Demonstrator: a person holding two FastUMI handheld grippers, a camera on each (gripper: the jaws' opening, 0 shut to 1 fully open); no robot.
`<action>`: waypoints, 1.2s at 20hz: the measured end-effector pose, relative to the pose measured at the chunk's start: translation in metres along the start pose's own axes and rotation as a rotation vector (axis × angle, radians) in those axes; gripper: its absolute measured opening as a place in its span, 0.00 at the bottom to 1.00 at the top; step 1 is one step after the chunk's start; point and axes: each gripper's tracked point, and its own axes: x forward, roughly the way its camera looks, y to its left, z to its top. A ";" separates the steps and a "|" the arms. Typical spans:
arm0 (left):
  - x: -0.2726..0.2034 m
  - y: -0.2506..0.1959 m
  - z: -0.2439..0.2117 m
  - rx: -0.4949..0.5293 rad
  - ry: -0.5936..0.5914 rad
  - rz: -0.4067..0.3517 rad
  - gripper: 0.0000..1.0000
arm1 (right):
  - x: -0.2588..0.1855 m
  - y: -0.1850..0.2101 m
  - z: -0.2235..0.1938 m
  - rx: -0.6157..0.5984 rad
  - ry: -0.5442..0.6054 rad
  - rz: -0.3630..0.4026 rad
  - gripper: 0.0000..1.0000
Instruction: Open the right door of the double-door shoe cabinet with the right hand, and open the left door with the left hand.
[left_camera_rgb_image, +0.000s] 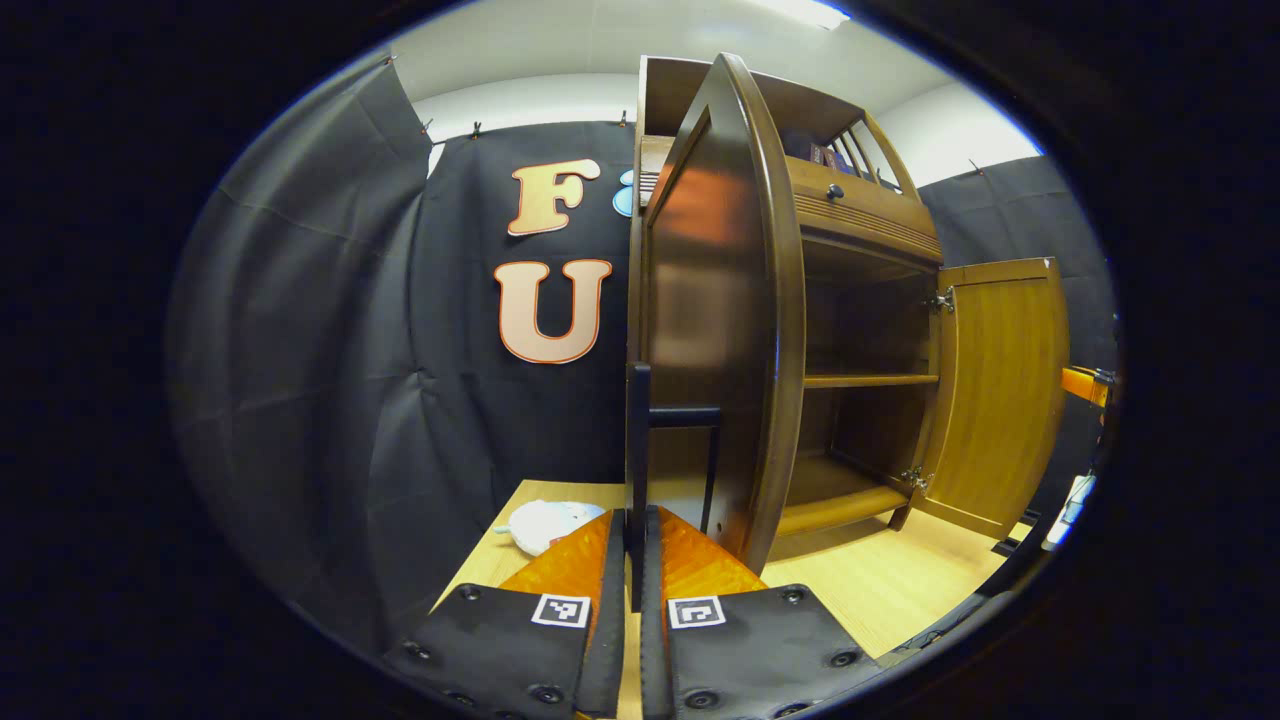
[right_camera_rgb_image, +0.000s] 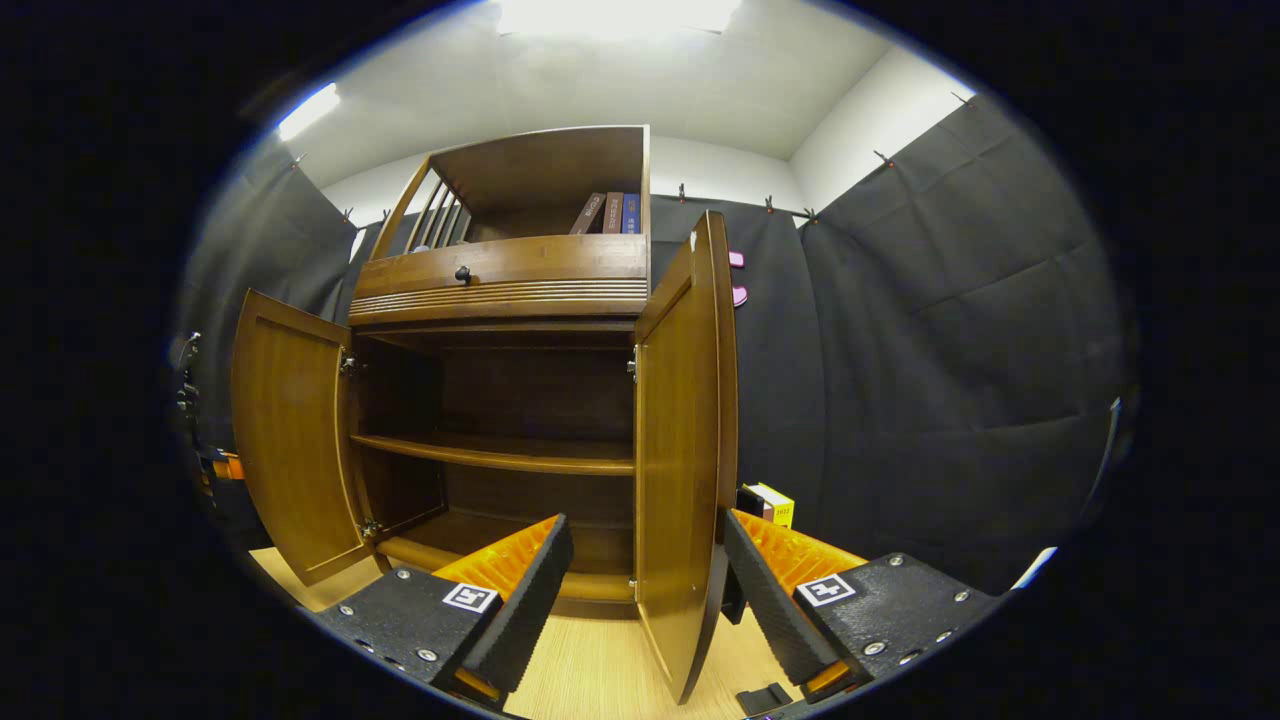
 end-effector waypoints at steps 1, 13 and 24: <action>0.001 0.000 -0.001 -0.010 0.002 -0.013 0.15 | 0.001 0.002 0.001 0.004 -0.002 -0.001 0.98; 0.006 0.024 0.001 -0.025 -0.007 -0.060 0.07 | 0.000 0.009 0.006 0.006 0.002 -0.017 0.93; 0.006 0.041 0.005 -0.041 -0.033 -0.124 0.15 | -0.006 0.022 0.014 0.000 -0.010 0.004 0.93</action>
